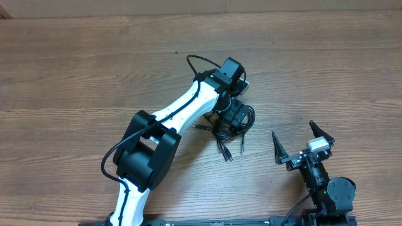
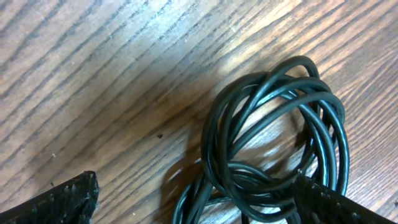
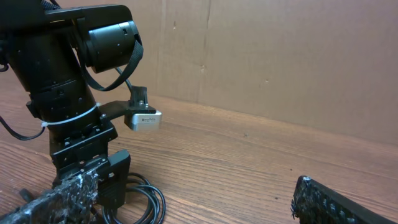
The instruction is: Untangle cables
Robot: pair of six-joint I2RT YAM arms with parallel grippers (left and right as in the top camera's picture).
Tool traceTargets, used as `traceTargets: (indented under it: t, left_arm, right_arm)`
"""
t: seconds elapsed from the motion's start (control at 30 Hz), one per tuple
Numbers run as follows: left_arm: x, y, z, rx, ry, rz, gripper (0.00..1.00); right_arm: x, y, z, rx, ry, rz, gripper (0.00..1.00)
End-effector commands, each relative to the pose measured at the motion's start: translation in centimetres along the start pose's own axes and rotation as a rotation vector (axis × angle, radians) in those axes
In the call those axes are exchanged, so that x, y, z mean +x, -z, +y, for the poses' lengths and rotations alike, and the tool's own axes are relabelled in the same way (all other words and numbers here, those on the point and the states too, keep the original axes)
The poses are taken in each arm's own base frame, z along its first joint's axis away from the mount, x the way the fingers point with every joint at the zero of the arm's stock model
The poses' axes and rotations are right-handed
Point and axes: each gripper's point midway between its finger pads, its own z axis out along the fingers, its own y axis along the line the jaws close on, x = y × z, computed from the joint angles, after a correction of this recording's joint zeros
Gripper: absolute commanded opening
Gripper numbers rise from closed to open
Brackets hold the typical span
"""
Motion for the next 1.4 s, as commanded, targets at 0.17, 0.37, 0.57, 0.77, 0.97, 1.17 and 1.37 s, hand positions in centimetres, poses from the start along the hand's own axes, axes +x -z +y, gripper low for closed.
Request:
traceTargets:
  t: [0.17,0.37,0.57,0.77,0.97,1.17,1.37]
  left_arm:
    - [-0.7,-0.2,-0.1,-0.011,0.016,-0.016,0.79]
    - [-0.3,-1.9,0.2,-0.013,0.046,0.007,0.73]
    - [-0.6,-2.7,0.2,-0.011,0.053,-0.003,0.7]
    - [-0.6,-2.7,0.2,-0.011,0.052,-0.003,0.4]
    - [-0.5,-2.4,0.1,-0.008,0.066,0.002,0.04]
    - [-1.1,0.4,0.4,-0.019,0.117,0.001,0.04]
    - [-2.8,7.6,2.1,-0.14,0.359,-0.101,0.04]
  right_arm:
    - [0.0,0.0,-0.2,0.014,0.002,-0.005,1.0]
    - [0.0,0.0,-0.2,0.014,0.002,-0.005,1.0]
    - [0.0,0.0,-0.2,0.014,0.002,-0.005,1.0]
    - [0.0,0.0,-0.2,0.014,0.002,-0.005,1.0]
    - [0.0,0.0,-0.2,0.014,0.002,-0.005,1.0]
    - [0.0,0.0,-0.2,0.014,0.002,-0.005,1.0]
    - [0.0,0.0,-0.2,0.014,0.002,-0.005,1.0]
